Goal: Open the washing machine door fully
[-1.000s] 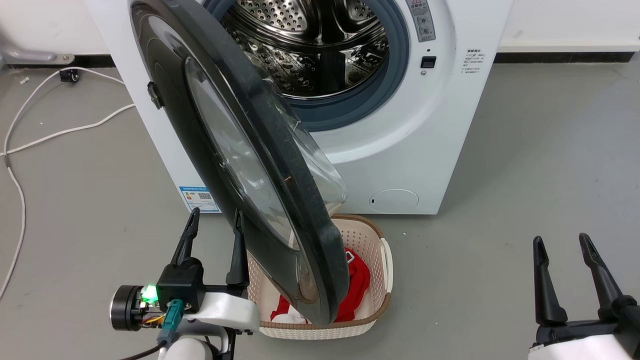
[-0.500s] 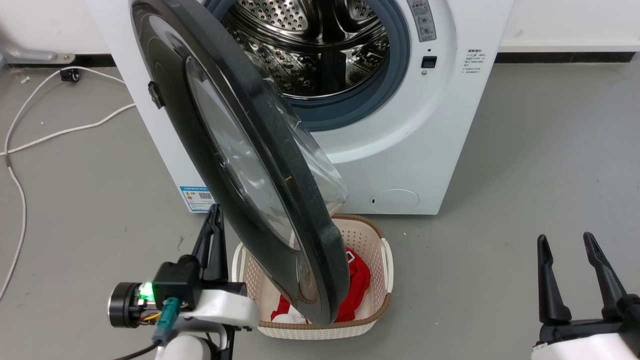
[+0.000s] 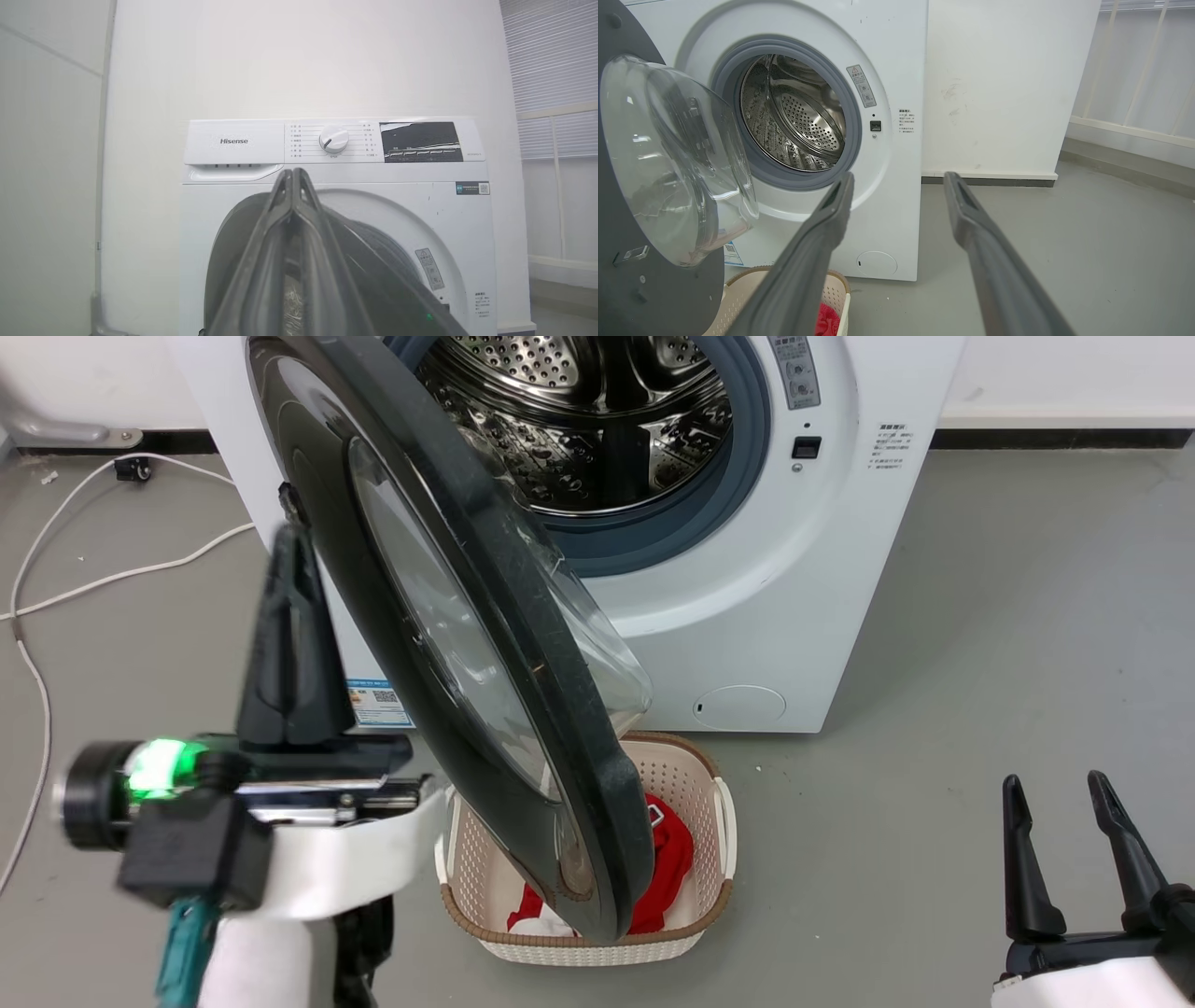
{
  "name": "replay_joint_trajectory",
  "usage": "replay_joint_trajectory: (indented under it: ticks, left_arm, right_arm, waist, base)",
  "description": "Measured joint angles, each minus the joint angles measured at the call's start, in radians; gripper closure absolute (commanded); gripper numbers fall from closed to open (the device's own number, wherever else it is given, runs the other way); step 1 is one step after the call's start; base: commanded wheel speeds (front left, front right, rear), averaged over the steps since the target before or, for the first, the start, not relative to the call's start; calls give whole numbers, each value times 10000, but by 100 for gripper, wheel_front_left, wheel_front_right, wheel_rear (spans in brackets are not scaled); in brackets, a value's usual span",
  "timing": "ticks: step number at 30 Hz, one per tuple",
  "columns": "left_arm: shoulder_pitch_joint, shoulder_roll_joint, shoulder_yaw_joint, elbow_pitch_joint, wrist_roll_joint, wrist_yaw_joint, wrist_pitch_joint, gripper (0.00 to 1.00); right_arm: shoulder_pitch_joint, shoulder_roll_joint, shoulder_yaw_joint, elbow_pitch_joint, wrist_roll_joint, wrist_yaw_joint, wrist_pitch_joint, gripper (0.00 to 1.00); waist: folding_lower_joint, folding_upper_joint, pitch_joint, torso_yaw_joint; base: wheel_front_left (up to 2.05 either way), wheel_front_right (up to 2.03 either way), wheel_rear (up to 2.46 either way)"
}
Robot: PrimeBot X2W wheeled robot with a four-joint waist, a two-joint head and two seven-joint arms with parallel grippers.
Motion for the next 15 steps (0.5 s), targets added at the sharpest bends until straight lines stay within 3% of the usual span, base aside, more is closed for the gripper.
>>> replay_joint_trajectory:
  ticks: [7,15]
  left_arm:
    - [-376,79,-487,-2121,477,-52,-2,100]
    - [-225,31,-2460,-2855,-27,-708,458,100]
  right_arm:
    - [-11,0,102,71,-2,0,-12,0]
    - [-12,0,40,140,46,0,-10,0]
  waist:
    - [0,0,-10,-103]
    - [0,0,-57,-94]
  base:
    - [0,0,0]
    - [0,0,0]
